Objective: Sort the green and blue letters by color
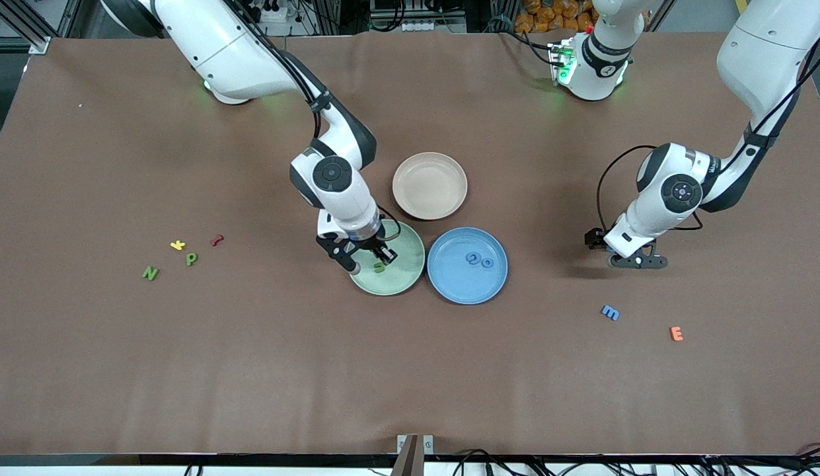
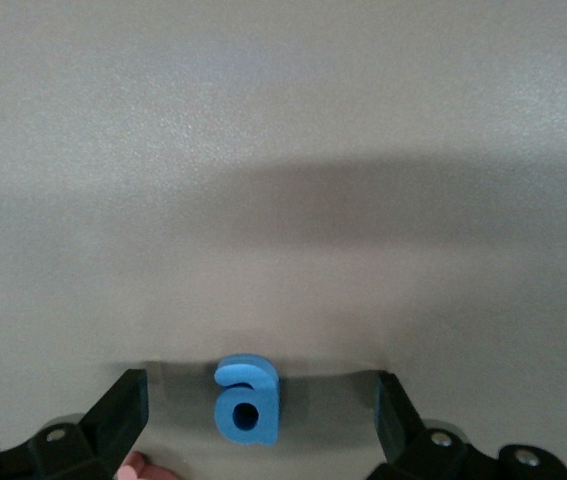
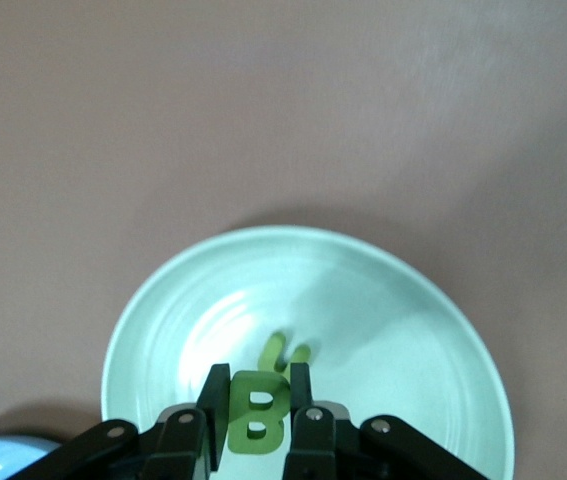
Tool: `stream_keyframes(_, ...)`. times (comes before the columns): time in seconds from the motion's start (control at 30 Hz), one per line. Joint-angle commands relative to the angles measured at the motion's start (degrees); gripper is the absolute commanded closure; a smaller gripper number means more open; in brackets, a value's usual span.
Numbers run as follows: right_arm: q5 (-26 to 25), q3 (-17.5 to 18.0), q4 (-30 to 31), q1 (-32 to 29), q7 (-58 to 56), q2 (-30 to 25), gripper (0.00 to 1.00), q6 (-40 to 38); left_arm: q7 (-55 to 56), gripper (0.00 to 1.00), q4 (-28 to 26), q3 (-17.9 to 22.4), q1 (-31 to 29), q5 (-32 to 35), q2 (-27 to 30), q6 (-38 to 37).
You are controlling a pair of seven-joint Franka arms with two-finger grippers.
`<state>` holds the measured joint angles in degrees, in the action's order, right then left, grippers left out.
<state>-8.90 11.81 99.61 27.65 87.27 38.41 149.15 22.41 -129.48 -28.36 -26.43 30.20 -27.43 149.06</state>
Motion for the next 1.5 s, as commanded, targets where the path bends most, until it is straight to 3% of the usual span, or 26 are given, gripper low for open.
stream_keyframes(0.0, -2.3, 0.2, -1.2, -0.1, 0.2, 0.6, 0.0, -0.7, 0.2, 0.21, -1.6, -0.3, -0.4, 1.5, 1.3, 1.0)
stream_keyframes(0.07, -3.5, 0.1, -1.0, -0.5, -0.3, 0.4, 0.0, -1.1, 0.2, 0.44, -1.8, -0.3, -0.5, 1.5, 1.4, 1.2)
stream_keyframes(0.13, -3.7, 0.1, -1.1, -0.8, -0.9, 0.4, 0.0, -2.1, 0.2, 0.6, -2.0, -0.3, -0.5, 1.5, 1.4, 1.6)
stream_keyframes(0.23, -3.7, 0.0, -1.0, -0.9, -3.1, 0.3, 0.0, -2.5, 0.4, 0.76, -2.0, -0.3, -0.5, 1.5, 1.5, 1.7)
stream_keyframes(0.3, -3.7, 0.0, -1.0, -1.0, -3.8, 0.2, 0.0, -2.6, 0.5, 0.79, -2.1, -0.3, -0.5, 1.5, 1.5, 1.7)
stream_keyframes(0.43, -3.7, 0.0, -0.6, -2.2, -5.3, -0.8, 0.0, -4.1, 0.8, 0.83, -2.1, -0.3, -0.5, 1.5, 1.7, 1.7)
stream_keyframes(0.8, -3.6, 0.0, 4.8, -13.6, -25.0, -7.1, 0.0, -11.2, 2.7, 0.87, -1.7, -0.7, -0.2, 1.5, 2.1, 1.7)
stream_keyframes(1.33, -3.7, -0.6, 11.7, -30.2, -47.3, -12.1, 0.0, -12.0, 23.4, 0.87, 2.5, -12.5, 0.8, 1.3, 1.8, 0.4)
stream_keyframes(1.47, -3.7, -1.4, 14.1, -35.3, -55.4, -14.3, 0.0, -12.0, 29.1, 0.87, 4.1, -13.6, 3.6, 1.3, 1.5, -1.4)
